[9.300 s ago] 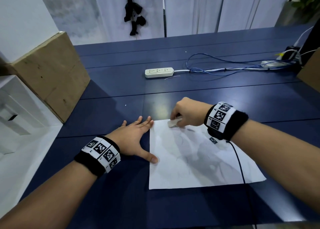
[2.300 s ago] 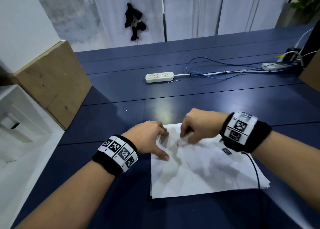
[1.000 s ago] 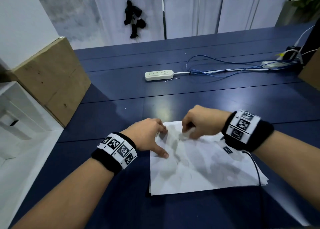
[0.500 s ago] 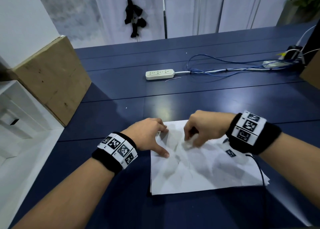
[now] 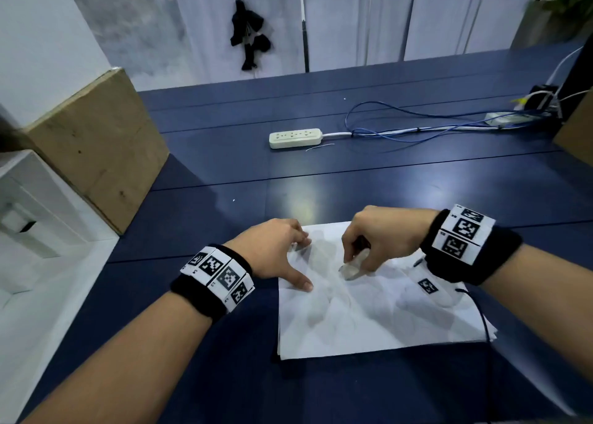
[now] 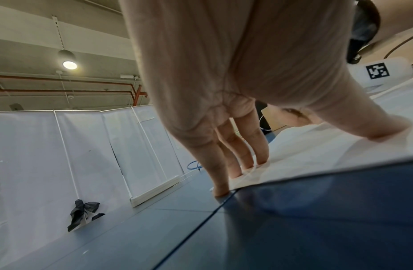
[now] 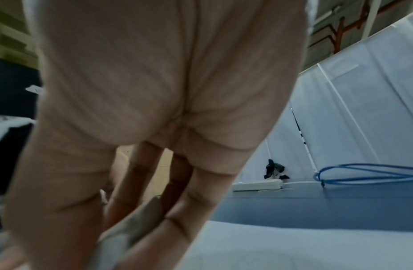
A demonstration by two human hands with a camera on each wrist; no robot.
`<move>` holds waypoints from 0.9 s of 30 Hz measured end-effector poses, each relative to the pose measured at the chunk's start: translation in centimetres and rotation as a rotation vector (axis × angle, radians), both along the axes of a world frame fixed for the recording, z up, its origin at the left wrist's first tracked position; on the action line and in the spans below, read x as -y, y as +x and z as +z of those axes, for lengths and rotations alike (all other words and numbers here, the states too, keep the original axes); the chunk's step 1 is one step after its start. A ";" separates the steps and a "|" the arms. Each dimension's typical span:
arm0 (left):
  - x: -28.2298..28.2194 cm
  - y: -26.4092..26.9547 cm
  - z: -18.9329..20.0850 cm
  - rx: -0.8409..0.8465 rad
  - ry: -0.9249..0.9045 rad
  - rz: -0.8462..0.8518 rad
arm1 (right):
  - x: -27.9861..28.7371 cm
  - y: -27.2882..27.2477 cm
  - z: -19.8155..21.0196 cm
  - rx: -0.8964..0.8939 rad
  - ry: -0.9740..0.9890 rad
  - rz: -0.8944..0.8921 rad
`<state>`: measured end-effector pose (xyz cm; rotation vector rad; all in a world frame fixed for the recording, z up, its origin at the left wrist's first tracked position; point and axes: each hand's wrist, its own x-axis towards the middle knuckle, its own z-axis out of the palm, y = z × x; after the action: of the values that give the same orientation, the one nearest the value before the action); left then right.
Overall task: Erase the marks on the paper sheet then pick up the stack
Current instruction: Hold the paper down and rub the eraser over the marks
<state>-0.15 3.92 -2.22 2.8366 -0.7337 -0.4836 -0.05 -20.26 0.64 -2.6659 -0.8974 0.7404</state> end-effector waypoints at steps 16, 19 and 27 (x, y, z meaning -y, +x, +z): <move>0.3 -0.8 0.7 -0.009 0.019 -0.009 | -0.1 -1.4 -0.3 0.188 0.002 -0.065; 0.2 -2.1 1.0 0.014 0.093 -0.040 | -0.4 -1.8 -0.1 0.198 -0.025 -0.074; -2.1 -8.1 1.0 -0.055 0.163 -0.058 | -0.5 -2.6 -0.1 0.216 -0.019 -0.101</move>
<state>-8.23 6.03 -1.22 2.9440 -0.8033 -0.6559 -2.70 -19.71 0.59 -2.8235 -0.7997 0.4463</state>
